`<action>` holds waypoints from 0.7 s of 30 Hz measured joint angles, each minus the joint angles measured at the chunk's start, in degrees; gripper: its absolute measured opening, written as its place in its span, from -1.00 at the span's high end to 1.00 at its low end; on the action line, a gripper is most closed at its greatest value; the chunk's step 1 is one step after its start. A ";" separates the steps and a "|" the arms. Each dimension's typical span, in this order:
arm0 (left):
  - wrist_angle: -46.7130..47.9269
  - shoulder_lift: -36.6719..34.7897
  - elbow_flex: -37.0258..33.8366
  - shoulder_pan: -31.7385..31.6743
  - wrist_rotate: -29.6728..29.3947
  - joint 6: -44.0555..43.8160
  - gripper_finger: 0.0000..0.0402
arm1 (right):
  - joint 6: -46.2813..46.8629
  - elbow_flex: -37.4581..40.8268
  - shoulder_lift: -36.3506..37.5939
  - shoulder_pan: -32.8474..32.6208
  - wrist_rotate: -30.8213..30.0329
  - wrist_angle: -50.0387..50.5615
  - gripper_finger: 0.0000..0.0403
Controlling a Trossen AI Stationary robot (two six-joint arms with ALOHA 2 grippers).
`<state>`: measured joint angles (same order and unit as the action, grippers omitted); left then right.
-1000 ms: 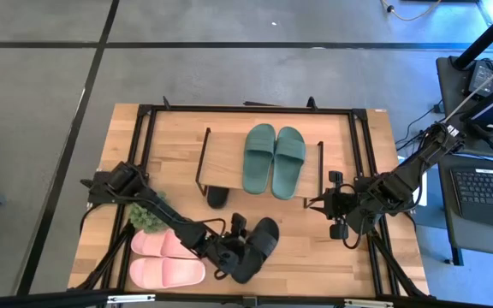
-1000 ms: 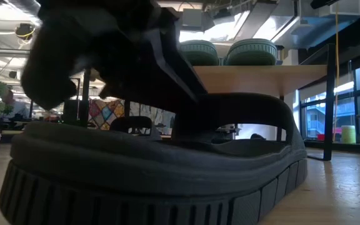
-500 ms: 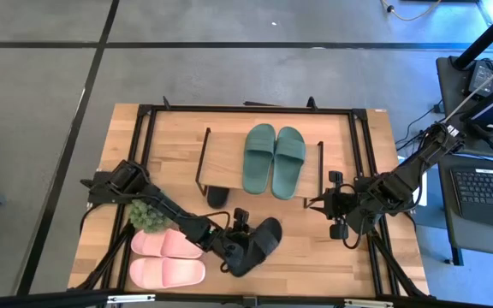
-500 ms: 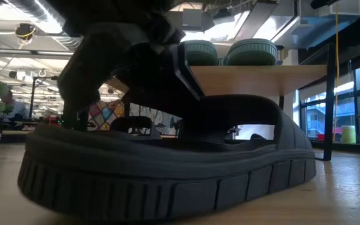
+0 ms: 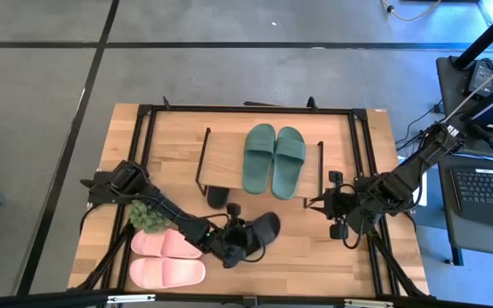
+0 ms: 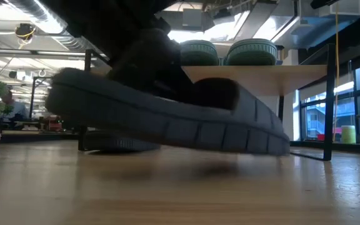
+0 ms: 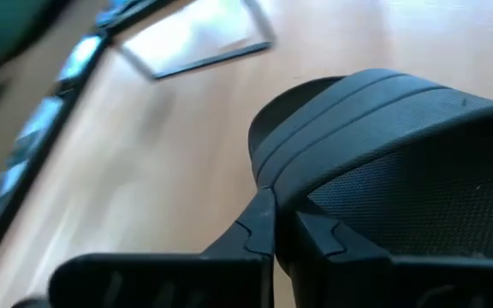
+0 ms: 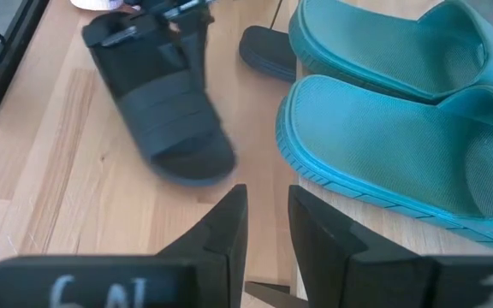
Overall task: Pick and place slides into the shelf
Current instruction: Put the black slipper under the shelf
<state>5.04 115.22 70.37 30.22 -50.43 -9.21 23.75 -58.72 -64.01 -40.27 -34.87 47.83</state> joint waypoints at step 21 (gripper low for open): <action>17.62 0.00 0.00 -0.30 -13.99 -30.96 0.99 | 0.00 0.00 0.00 0.00 -0.04 0.00 0.56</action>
<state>22.66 115.22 70.37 29.91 -64.42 -40.18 23.75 -58.72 -64.01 -40.27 -34.92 47.83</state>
